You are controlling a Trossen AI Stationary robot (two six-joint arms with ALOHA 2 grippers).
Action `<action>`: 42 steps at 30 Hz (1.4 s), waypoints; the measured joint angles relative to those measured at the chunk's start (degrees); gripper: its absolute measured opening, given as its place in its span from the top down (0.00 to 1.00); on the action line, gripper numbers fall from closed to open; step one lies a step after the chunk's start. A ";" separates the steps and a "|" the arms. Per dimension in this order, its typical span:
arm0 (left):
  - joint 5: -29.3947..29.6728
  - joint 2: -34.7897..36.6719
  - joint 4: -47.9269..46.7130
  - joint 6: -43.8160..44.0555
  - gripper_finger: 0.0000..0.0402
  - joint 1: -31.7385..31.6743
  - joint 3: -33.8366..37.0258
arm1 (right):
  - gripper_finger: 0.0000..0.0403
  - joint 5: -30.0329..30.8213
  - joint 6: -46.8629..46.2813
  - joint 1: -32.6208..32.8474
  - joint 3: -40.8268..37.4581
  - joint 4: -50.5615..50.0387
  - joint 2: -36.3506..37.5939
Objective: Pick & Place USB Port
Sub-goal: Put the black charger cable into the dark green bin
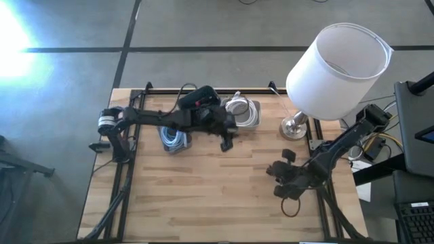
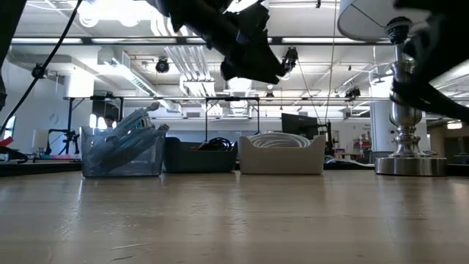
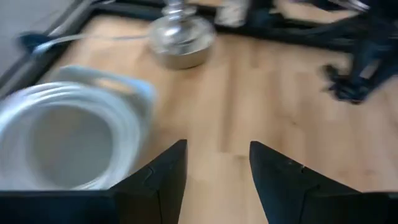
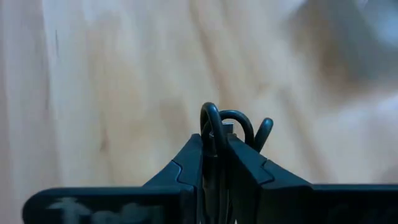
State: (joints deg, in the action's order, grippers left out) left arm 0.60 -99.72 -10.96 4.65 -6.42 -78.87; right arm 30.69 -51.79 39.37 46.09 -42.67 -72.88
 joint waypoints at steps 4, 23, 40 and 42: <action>-2.07 -0.02 13.10 -0.01 0.56 3.26 7.32 | 0.89 12.41 8.07 -0.02 2.84 1.53 0.02; 3.01 -2.40 53.86 9.54 0.56 10.10 23.38 | 0.85 33.89 17.91 -5.27 6.64 19.41 0.04; 8.50 -15.55 51.05 10.52 0.56 10.26 6.37 | 0.85 31.83 16.01 -10.18 6.25 19.33 -0.01; 8.78 -16.13 50.96 10.54 0.56 10.26 5.38 | 0.85 31.84 16.24 -10.18 6.25 19.33 0.00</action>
State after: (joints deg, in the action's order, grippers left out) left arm 9.38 -115.86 40.00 15.19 3.84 -73.49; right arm 62.53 -35.55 29.19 52.34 -23.34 -72.88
